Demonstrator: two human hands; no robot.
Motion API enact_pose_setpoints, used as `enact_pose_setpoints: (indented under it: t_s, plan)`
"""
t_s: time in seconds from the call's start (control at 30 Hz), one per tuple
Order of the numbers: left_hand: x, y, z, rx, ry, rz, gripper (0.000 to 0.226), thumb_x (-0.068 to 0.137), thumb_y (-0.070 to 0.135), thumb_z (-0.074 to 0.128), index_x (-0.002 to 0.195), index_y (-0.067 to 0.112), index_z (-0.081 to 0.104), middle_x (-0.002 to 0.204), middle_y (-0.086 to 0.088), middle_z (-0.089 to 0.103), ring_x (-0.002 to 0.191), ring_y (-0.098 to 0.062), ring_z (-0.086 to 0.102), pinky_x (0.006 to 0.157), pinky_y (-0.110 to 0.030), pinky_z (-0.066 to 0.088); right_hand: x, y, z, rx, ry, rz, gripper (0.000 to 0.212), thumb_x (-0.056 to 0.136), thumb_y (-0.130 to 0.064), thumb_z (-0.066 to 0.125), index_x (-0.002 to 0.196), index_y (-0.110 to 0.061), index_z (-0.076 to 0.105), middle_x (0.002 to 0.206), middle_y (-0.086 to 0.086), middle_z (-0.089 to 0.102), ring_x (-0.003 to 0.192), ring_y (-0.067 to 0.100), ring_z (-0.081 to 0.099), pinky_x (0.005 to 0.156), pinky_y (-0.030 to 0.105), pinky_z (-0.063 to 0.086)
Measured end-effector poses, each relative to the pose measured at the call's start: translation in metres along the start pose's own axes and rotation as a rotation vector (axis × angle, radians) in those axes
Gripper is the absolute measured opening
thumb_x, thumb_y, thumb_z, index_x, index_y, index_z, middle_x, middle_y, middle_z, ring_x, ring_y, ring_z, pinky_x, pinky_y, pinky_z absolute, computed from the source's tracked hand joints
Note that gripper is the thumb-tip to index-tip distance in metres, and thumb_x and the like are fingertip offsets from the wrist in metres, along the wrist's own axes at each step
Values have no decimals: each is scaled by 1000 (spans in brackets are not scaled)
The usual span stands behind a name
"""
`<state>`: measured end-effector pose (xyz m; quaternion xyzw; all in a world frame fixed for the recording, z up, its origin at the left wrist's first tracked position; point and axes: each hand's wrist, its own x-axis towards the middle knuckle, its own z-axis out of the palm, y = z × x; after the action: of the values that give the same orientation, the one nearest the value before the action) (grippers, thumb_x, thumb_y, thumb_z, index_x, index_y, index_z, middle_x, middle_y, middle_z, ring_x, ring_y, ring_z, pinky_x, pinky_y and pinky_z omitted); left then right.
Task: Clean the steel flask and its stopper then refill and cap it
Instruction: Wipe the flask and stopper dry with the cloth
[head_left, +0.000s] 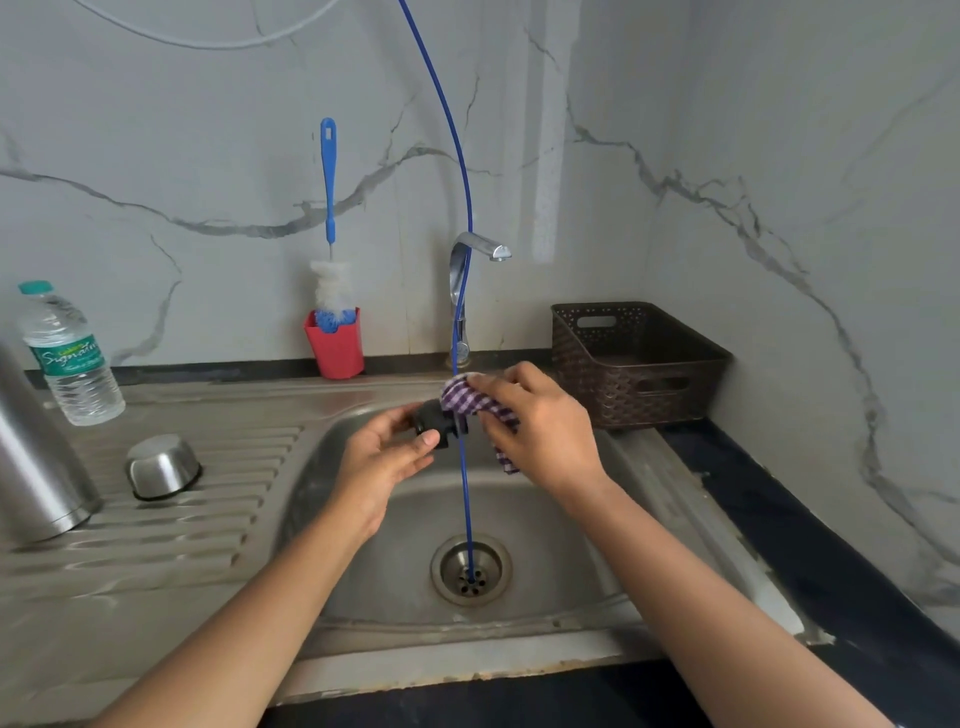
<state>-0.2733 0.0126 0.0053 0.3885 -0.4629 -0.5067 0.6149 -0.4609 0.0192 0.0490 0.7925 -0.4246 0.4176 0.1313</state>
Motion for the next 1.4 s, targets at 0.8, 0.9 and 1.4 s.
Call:
enact_pose_setpoints:
  t_s: [0.8, 0.9, 1.4]
  plan:
    - [9, 3, -12, -2, 9, -55, 22, 86, -1, 61, 104, 10, 63, 95, -5, 73, 83, -14, 71, 70, -23, 58, 3, -8, 26, 38, -73, 112, 33, 89, -20, 59, 121, -22, 66, 99, 2, 57, 78, 24, 61, 55, 30, 47]
    - [5, 2, -9, 79, -33, -40, 29, 85, -3, 62, 111, 9, 62, 101, -7, 70, 88, -17, 69, 71, -23, 58, 6, -7, 23, 47, -73, 163, 35, 91, -21, 58, 125, -22, 63, 101, 2, 55, 81, 24, 60, 59, 28, 44]
    - [-5, 12, 2, -409, 78, -228, 33, 82, 24, 61, 107, 3, 61, 88, -12, 74, 76, -19, 73, 59, -23, 58, -7, 10, 12, 61, 40, 181, 33, 80, -20, 69, 112, -15, 70, 94, 3, 61, 72, 23, 64, 56, 34, 54]
